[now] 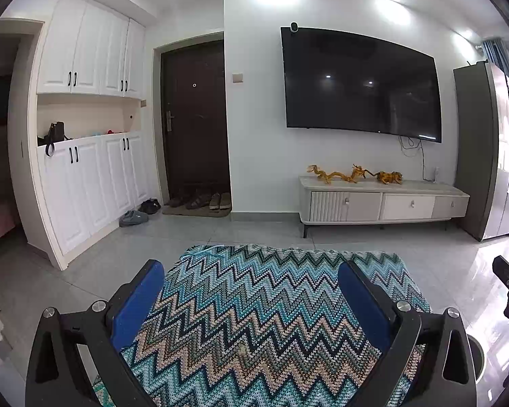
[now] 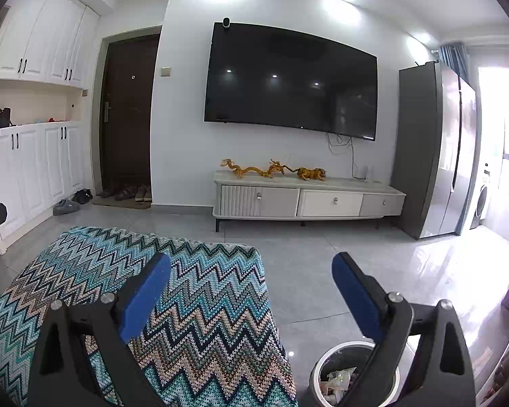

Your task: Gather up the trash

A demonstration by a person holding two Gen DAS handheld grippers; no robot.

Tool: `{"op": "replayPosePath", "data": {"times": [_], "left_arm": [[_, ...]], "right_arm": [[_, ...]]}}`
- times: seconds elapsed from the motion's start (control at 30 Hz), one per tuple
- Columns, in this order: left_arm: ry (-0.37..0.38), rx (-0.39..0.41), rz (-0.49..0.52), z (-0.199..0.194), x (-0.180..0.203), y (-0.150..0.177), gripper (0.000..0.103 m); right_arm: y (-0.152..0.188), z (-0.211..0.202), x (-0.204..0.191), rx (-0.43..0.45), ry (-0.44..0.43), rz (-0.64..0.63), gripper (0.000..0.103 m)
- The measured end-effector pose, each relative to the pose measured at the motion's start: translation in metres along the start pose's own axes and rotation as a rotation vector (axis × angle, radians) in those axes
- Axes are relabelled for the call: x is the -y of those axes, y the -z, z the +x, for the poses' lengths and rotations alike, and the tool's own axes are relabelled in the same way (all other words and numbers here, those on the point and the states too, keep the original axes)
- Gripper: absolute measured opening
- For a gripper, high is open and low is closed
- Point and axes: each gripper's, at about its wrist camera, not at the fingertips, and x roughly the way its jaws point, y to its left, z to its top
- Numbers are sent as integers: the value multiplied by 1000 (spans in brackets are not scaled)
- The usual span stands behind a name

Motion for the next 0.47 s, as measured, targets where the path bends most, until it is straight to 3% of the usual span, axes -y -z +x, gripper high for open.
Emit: {"op": "replayPosePath", "data": {"times": [0.47], "left_arm": [[20,-17,-5,-1,0,-3,103]], "right_arm": [[2,0,4,-1,6,13,96]]}}
